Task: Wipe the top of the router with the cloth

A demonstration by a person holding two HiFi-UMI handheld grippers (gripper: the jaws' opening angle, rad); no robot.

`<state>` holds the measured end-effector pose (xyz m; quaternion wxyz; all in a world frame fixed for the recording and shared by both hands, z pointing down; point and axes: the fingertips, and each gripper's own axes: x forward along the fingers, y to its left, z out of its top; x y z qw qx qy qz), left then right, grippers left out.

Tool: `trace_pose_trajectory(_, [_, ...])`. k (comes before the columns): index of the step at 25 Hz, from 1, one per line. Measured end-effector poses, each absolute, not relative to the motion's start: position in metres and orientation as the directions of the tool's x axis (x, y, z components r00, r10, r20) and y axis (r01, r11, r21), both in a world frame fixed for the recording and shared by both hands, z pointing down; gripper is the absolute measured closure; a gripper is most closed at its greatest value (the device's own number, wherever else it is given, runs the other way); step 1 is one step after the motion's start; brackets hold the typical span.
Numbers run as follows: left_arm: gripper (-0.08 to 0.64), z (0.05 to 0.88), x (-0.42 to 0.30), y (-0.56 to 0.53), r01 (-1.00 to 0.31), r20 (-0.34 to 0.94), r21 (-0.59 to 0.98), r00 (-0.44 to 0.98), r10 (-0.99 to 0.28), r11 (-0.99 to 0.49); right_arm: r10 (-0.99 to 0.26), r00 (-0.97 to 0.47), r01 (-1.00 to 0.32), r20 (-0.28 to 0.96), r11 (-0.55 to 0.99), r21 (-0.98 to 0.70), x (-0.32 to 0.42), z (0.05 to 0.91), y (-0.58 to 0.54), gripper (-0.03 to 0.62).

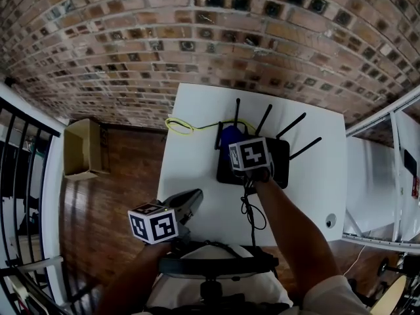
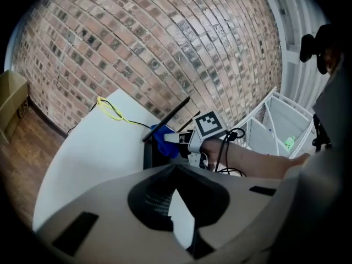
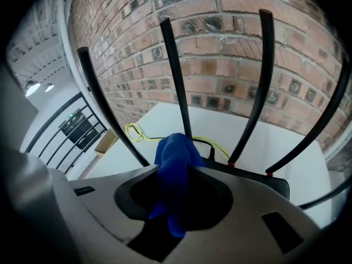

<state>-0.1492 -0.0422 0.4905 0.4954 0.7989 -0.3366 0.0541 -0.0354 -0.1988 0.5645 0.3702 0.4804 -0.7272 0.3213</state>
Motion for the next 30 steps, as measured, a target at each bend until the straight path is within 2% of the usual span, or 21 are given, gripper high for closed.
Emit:
trace_pose_trajectory(10, [0.537, 0.495, -0.132, -0.042, -0.588, 0.431, 0.758, 0.776, -0.461, -0.281, -0.491, -0.195, -0.965, 0.849, 0.252, -0.075, 0.024, 0.567, -0.193, 0.462])
trace_pose_trajectory(23, [0.537, 0.492, -0.087, -0.042, -0.560, 0.428, 0.759, 0.814, -0.394, -0.333, -0.533, -0.055, -0.997, 0.844, -0.009, -0.070, 0.124, 0.567, -0.174, 0.462])
trace_pose_trajectory(30, [0.537, 0.492, -0.075, -0.041, -0.555, 0.429, 0.758, 0.820, -0.380, -0.343, -0.547, 0.003, -0.997, 0.837, -0.069, -0.041, 0.149, 0.567, -0.166, 0.461])
